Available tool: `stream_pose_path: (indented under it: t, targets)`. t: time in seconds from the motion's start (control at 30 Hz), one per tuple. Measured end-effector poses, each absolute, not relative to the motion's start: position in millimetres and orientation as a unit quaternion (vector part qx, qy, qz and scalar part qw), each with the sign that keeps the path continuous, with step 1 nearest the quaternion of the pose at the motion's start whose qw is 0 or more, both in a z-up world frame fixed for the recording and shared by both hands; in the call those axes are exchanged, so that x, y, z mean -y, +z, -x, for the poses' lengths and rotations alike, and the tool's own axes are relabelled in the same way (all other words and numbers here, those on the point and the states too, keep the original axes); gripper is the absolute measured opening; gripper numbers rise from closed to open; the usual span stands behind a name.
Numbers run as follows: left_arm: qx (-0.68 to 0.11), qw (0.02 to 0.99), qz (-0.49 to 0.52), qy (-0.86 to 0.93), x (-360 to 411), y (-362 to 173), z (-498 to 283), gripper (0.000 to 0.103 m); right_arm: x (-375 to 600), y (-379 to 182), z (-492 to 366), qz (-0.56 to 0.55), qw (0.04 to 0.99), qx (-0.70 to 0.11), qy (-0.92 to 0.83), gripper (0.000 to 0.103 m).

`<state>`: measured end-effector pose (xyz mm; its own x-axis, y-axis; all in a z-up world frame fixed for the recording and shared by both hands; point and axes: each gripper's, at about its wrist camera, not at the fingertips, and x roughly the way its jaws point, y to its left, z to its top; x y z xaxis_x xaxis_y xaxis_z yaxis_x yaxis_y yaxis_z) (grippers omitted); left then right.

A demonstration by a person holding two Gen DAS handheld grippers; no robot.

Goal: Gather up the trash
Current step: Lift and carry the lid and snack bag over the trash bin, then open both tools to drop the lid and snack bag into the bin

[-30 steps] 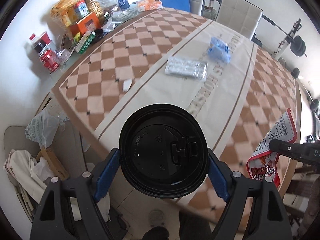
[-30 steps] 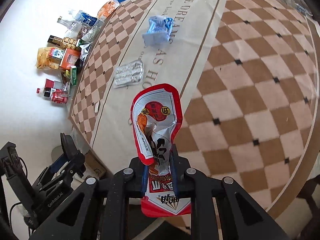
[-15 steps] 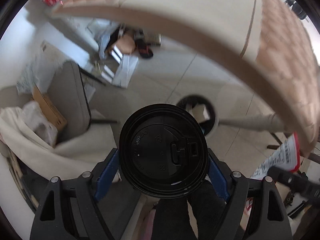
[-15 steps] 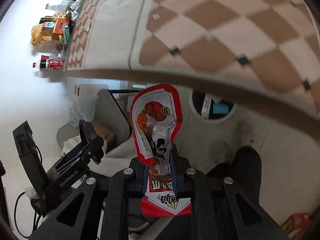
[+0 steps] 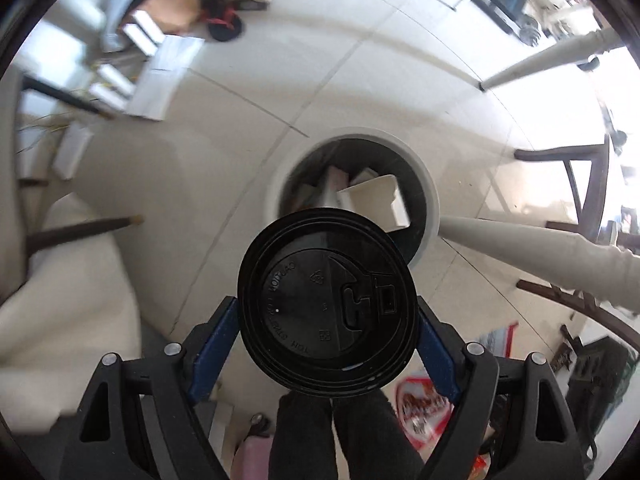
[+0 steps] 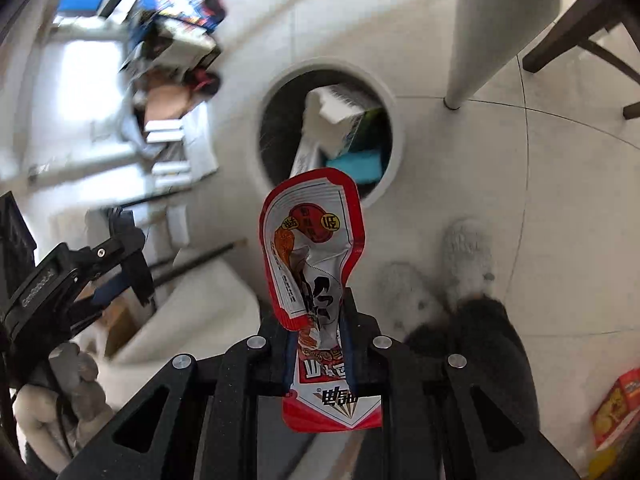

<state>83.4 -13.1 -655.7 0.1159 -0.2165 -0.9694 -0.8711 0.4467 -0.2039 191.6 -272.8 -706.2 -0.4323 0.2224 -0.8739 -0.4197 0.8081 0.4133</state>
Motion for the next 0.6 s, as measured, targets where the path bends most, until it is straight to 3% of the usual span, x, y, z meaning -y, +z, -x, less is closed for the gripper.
stream_pose_path:
  t: [0.2, 0.3, 0.4, 0.6]
  targets:
    - [-0.626, 0.591, 0.453, 0.232, -10.4, -713.6, -110.9, 0.088, 225.1, -763.9, -219.5, 0.037, 0.565, -0.768, 0.299, 0.021]
    - [-0.625, 0.581, 0.471, 0.224, -20.0, -729.6, -114.8, 0.099, 203.6, -791.9, -230.5, 0.039, 0.567, -0.771, 0.289, 0.028]
    - [-0.627, 0.578, 0.468, 0.232, -24.4, -732.3, -114.5, 0.100, 196.9, -815.7, -240.8, 0.019, 0.552, -0.786, 0.278, 0.051]
    - [-0.628, 0.578, 0.441, 0.276, -21.2, -717.2, -98.9, 0.100, 203.3, -820.4, -247.4, 0.028, 0.550, -0.785, 0.284, 0.067]
